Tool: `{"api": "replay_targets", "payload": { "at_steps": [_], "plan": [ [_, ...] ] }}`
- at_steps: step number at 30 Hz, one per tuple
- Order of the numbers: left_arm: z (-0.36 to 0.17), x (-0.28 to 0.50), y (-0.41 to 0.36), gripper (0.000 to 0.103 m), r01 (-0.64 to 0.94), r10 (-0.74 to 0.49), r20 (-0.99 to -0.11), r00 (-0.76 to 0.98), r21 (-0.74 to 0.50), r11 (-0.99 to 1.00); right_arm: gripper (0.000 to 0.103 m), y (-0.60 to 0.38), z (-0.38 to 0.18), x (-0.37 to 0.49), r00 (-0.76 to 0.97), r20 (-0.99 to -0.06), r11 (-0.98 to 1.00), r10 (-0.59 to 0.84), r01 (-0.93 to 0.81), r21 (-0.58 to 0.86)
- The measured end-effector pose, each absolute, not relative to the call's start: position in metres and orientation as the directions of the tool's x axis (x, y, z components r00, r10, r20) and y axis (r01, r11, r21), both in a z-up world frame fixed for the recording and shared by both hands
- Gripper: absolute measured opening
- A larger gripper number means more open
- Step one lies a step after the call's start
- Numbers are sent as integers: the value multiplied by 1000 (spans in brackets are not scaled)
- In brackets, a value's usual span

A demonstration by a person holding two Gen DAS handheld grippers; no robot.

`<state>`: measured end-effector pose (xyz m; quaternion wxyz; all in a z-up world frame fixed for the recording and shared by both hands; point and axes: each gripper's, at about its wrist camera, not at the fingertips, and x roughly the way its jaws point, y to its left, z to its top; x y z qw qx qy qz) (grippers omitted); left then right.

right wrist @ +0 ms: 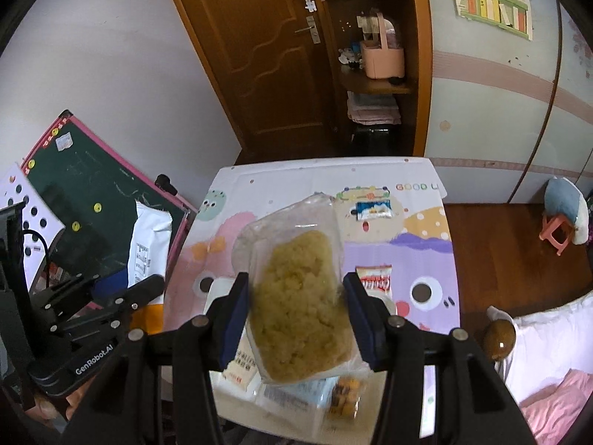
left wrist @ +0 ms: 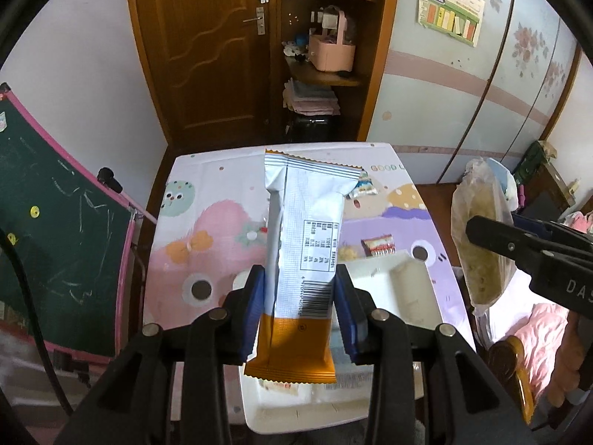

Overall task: Organize snacks
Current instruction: 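Carry both held snacks over the white tray and open both grippers, then move both open grippers from the tray toward the snacks on the table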

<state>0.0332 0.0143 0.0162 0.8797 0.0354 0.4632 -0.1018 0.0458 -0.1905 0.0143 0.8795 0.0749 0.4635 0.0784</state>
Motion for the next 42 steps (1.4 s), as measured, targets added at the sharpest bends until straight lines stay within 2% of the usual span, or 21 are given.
{"api": "replay_targets", "payload": {
  "at_steps": [18,35,36,37,38,40,42],
  "plan": [
    [-25,0,8,35,184,-89,-864,496,4,983,51,-181,-32,-12,454,-871,981,186,-32,193],
    [-40,-1,11,38,175,-66,-881,469,19,984,51,-168,-33,-15,458,-880,992,124,-35,121],
    [-40,-1,11,40,174,-68,-881,469,16,985,51,-167,-31,-15,468,-877,993,113,-34,110],
    [-40,0,11,50,175,-76,-882,465,7,985,51,-167,-29,-15,477,-873,994,106,-34,102],
    [-40,0,12,67,174,-85,-883,462,-3,985,51,-166,-27,-16,489,-867,996,94,-34,88],
    [-37,0,14,82,161,-94,-875,476,-18,987,51,-165,-23,-16,506,-859,997,79,-31,73],
    [-35,-1,15,83,158,-94,-868,488,-18,987,51,-165,-21,-17,519,-852,997,74,-25,72]
  ]
}}
